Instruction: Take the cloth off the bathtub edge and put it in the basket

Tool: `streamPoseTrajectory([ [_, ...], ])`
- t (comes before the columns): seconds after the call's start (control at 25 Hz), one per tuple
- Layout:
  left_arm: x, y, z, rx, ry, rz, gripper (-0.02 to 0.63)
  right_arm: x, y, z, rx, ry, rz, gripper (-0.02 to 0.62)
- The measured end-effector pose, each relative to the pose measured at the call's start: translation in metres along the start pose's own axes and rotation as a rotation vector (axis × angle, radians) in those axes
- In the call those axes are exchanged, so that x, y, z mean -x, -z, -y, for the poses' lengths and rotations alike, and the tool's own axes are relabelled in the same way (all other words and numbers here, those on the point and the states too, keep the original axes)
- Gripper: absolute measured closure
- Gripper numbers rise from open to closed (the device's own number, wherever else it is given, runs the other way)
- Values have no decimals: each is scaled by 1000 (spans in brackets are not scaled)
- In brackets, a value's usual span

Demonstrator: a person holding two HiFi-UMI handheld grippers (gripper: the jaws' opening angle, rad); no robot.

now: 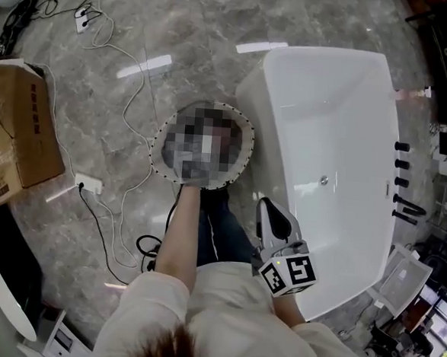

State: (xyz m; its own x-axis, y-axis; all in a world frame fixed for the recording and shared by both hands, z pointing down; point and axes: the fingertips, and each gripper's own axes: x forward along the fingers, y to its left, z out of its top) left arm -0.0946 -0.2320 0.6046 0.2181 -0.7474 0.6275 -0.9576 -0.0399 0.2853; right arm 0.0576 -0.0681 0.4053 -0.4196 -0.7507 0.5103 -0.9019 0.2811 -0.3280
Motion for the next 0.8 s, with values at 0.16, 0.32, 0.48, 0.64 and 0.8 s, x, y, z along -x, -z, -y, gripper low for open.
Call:
streamPoseTrajectory([
  [0.16,15,-25,4,5,-10,39,558,3,-18,-2,-4,-26,23,597],
  [0.32,34,-45,12,16,-13,76,558,11,-36,-4,-20,-46,42,596],
  [0.48,58,-73,13,14,-11,138,558,14,-53,-8,-7,-65,70,597],
  [0.64,85,-108,16,-2,2,215,558,19,-72,-14,13,-73,106,597],
  [0.8,110,-143,17,-34,7,293,558,20,-86,-22,34,-96,130,595],
])
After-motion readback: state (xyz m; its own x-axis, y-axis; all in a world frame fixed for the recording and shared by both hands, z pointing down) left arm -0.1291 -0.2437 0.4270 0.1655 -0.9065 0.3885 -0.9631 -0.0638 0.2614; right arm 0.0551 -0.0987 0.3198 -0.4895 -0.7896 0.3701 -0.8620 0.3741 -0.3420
